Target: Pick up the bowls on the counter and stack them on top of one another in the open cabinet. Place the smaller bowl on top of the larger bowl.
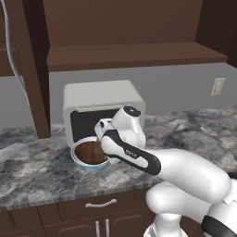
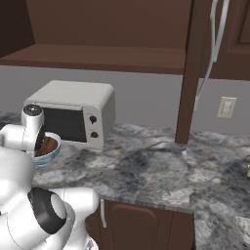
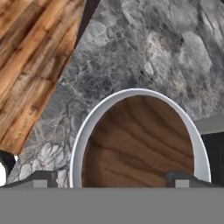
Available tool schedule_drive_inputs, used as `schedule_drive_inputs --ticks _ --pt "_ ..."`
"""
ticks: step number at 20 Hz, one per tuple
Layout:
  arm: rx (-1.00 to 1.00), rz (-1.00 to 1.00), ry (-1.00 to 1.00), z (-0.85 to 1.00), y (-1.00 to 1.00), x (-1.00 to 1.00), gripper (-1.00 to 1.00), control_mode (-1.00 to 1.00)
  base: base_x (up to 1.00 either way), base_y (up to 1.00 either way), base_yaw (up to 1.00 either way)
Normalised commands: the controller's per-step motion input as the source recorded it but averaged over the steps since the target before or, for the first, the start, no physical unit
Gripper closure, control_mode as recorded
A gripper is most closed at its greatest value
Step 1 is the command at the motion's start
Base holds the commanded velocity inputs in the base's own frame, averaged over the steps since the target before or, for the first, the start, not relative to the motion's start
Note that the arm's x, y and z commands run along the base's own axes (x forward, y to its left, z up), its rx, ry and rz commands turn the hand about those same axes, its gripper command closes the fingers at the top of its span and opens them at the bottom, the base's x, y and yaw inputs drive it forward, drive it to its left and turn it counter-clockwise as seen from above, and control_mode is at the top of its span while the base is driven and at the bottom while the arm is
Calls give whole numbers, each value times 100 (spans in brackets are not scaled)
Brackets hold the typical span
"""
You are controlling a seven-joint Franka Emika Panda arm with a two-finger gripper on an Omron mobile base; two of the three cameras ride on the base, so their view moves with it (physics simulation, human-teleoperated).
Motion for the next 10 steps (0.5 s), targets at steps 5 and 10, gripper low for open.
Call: schedule_drive_inputs --ticks 5,10 --pt "0 12 2 1 -47 -29 -100 -100 0 0 0" --pt "-3 13 2 -7 -13 -2 -100 -100 0 0 0"
